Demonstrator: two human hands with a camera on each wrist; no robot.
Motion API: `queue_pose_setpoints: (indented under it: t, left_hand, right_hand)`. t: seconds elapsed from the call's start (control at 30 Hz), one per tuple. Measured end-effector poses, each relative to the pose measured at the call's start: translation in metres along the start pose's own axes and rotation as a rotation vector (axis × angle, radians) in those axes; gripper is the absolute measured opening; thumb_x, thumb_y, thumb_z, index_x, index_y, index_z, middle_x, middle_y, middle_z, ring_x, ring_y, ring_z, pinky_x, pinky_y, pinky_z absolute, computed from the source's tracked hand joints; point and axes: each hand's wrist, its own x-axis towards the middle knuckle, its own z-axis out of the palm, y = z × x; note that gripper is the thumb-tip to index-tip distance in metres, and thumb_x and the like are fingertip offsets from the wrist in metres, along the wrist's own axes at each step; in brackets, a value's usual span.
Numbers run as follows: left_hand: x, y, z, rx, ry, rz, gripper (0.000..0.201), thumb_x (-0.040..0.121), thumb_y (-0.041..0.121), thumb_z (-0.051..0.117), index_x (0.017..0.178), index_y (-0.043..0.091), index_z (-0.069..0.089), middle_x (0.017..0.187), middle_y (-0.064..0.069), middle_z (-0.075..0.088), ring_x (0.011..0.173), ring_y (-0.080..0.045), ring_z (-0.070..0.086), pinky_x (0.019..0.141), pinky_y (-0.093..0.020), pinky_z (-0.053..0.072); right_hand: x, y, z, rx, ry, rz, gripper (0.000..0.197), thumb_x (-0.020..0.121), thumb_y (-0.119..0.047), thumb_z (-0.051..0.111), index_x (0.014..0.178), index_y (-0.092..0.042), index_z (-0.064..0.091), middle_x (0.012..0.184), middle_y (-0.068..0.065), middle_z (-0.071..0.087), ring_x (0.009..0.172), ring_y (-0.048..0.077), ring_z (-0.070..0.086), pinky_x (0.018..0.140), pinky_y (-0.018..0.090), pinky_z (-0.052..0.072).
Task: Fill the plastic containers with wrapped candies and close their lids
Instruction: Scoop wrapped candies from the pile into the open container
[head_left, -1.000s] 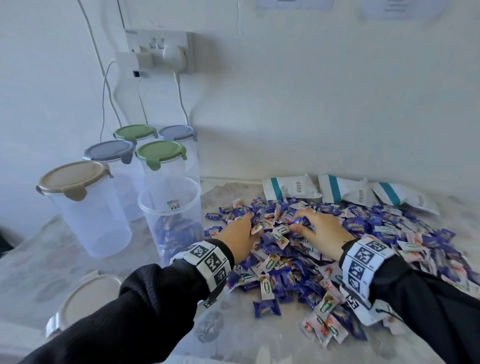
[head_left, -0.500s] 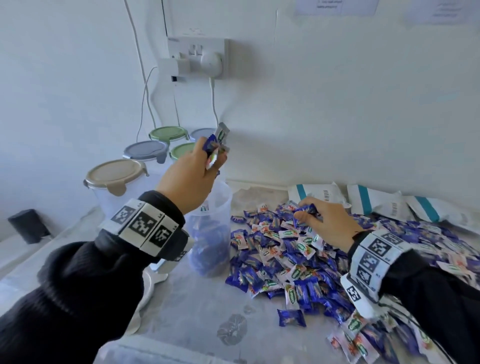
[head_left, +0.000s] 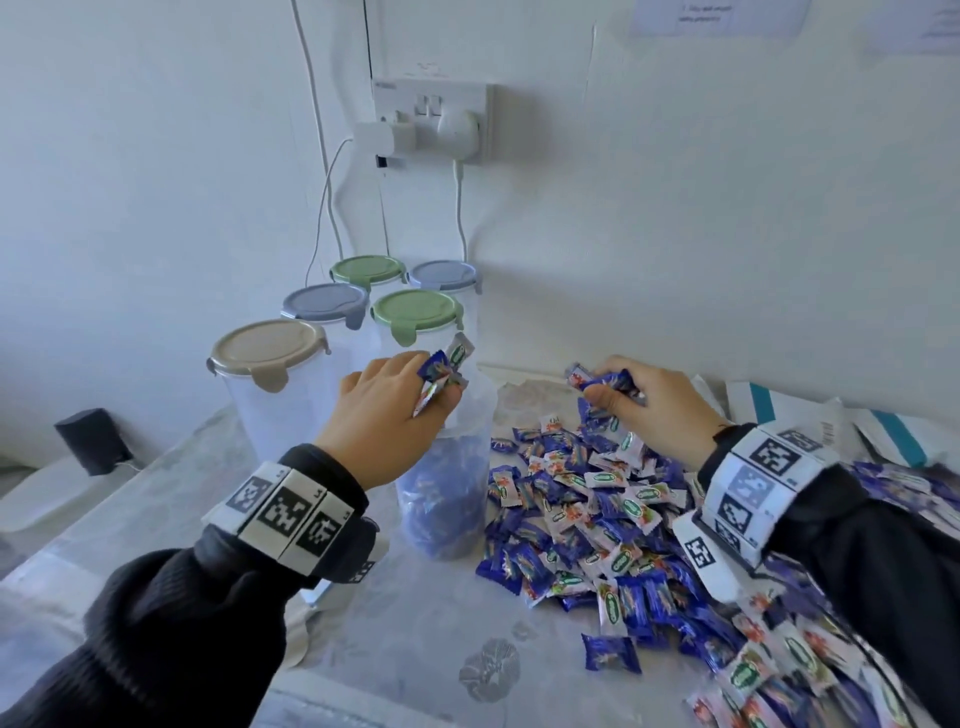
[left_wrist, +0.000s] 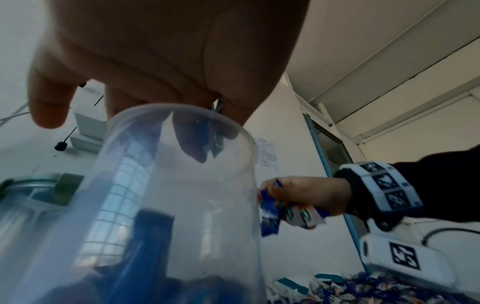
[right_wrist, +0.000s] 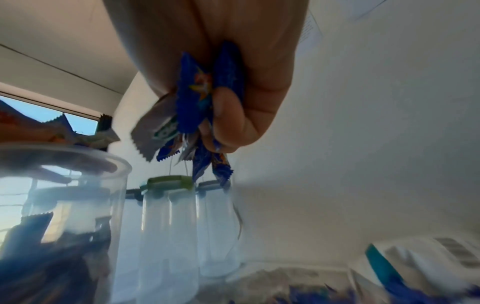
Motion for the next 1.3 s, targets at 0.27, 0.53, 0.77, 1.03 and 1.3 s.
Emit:
queue_pose_setpoints:
  t: [0.27,0.53,0.77,1.03,1.3]
  left_hand:
    - [-0.013,0.003,0.005,-0.184,0.014,-0.103,0.085,0.075,0.066,0.044,0.143,0.018,0.029,0.153,-0.003,0.023,0.139,-0.022,0.021,0.113,-0.038,0.021]
    - [-0.017,-0.004,0.014,-0.428,-0.015,-0.189,0.122,0.05,0.071,0.057,0.148,0.014,0.011,0.153,-0.003,0.018,0.139,-0.016,0.025,0.112,-0.034,0.027]
    - [-0.017,-0.006,0.023,-0.612,0.072,-0.2,0.127,0.043,0.066,0.064,0.148,0.014,0.013,0.15,-0.003,0.026,0.132,-0.014,0.036,0.102,-0.025,0.033]
    - [-0.019,-0.004,0.021,-0.605,0.068,-0.191,0.124,0.044,0.065,0.065,0.146,0.012,0.017,0.148,-0.002,0.028,0.13,-0.011,0.036,0.097,-0.019,0.03]
    - [-0.019,-0.003,0.019,-0.589,0.069,-0.192,0.118,0.048,0.059,0.068,0.144,0.011,0.021,0.146,-0.002,0.029,0.119,-0.003,0.035,0.091,-0.017,0.031]
  right_hand:
    - [0.04,-0.061,-0.01,0.189,0.006,-0.136,0.016,0.085,-0.045,0.053,0.088,-0.029,0.057,0.076,0.011,0.055,0.056,0.004,0.044,0.054,0.014,0.034]
    - [0.062,-0.112,0.031,0.161,-0.108,-0.26,0.029,0.089,-0.038,0.059,0.107,-0.016,0.063,0.076,0.005,0.062,0.065,0.013,0.054,0.062,0.017,0.04]
    - [0.066,-0.116,0.037,-0.01,-0.245,-0.268,0.032,0.081,-0.048,0.065,0.097,-0.021,0.067,0.066,0.004,0.062,0.061,0.015,0.058,0.06,0.017,0.043]
    - [0.07,-0.12,0.057,0.367,0.135,-0.276,0.028,0.093,-0.032,0.055,0.084,-0.008,0.066,0.069,-0.004,0.062,0.05,-0.003,0.053,0.058,0.013,0.04]
    - [0.051,-0.108,0.076,0.604,0.006,-0.205,0.036,0.102,-0.028,0.034,0.093,-0.005,0.06,0.069,0.005,0.06,0.059,0.022,0.062,0.063,0.025,0.053]
